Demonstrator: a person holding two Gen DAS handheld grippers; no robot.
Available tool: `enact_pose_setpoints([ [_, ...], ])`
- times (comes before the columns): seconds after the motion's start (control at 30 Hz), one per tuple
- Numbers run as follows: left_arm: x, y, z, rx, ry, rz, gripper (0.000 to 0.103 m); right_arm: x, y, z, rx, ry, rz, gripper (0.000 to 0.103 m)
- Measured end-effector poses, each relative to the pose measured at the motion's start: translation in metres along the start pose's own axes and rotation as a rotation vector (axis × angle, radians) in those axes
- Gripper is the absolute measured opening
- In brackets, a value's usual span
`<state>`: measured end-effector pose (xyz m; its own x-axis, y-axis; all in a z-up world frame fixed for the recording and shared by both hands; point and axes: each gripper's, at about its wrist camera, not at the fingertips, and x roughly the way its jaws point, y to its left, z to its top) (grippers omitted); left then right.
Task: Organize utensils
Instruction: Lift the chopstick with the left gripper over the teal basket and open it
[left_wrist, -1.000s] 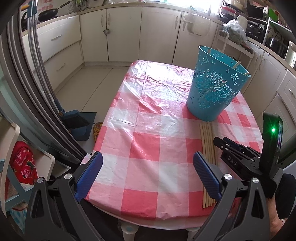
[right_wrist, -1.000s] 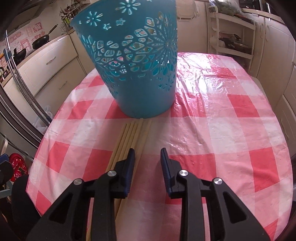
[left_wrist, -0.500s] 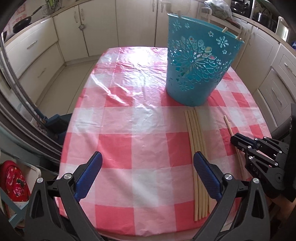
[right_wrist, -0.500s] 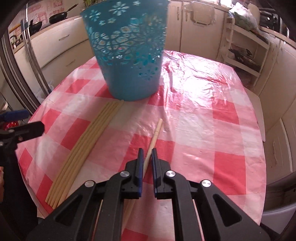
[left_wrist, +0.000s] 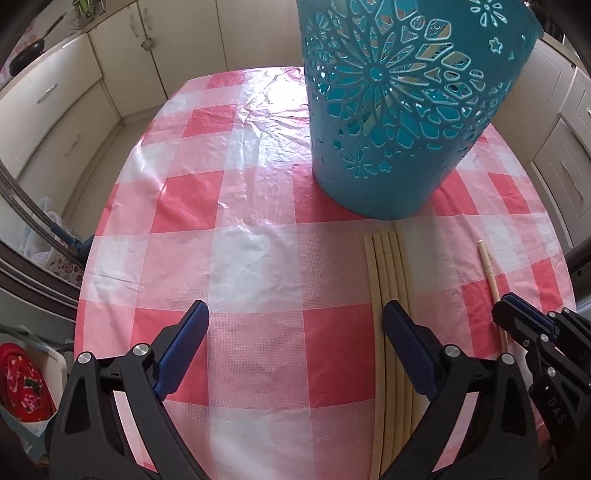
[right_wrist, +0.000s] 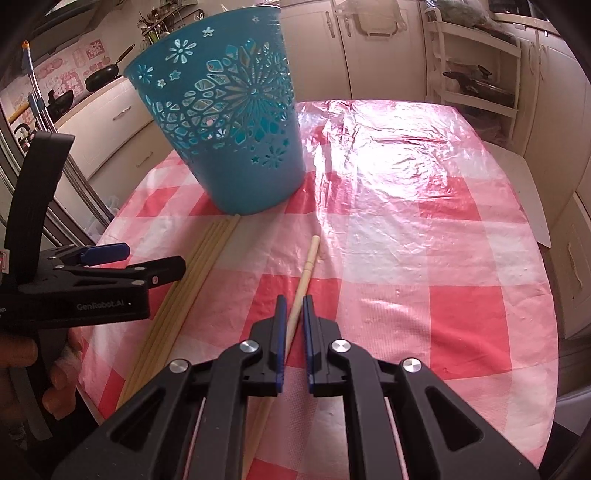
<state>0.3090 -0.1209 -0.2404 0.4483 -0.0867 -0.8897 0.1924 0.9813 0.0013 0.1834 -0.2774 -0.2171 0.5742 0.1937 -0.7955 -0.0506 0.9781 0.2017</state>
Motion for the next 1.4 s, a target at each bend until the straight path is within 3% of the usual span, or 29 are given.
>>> enact_pose_setpoints([
  [0.2,0.003,-0.002,0.002,0.023,-0.002,0.011,0.084,0.002,-0.001,0.002,0.007,-0.002,-0.006,0.009],
  [0.3,0.002,-0.005,0.005,0.04,-0.016,-0.006,0.07,0.004,-0.001,0.005,0.005,-0.003,-0.022,0.009],
  [0.47,-0.002,-0.012,0.008,0.084,-0.025,-0.066,0.015,0.008,0.01,0.007,-0.054,0.002,-0.052,0.009],
  [0.53,-0.003,-0.009,0.007,0.086,-0.015,-0.108,0.006,0.009,0.01,0.005,-0.061,-0.001,-0.049,0.009],
  [0.7,-0.016,0.018,0.001,0.003,0.015,-0.208,0.005,0.008,0.004,0.004,-0.032,-0.017,-0.021,0.009],
  [0.8,-0.046,0.037,0.002,-0.037,-0.041,-0.277,0.005,0.008,0.006,0.003,-0.037,-0.023,-0.027,0.009],
  [1.0,-0.138,0.068,0.034,-0.068,-0.297,-0.384,0.005,0.008,0.005,0.001,-0.029,-0.032,-0.025,0.01],
  [1.13,-0.182,0.062,0.072,-0.07,-0.458,-0.409,0.005,0.008,0.006,0.001,-0.029,-0.035,-0.024,0.011],
  [1.27,-0.208,0.041,0.109,-0.073,-0.605,-0.386,0.005,0.007,0.005,0.001,-0.025,-0.038,-0.019,0.011],
  [1.4,-0.213,0.017,0.143,-0.097,-0.728,-0.311,0.005,0.007,0.005,0.001,-0.026,-0.039,-0.012,0.013],
])
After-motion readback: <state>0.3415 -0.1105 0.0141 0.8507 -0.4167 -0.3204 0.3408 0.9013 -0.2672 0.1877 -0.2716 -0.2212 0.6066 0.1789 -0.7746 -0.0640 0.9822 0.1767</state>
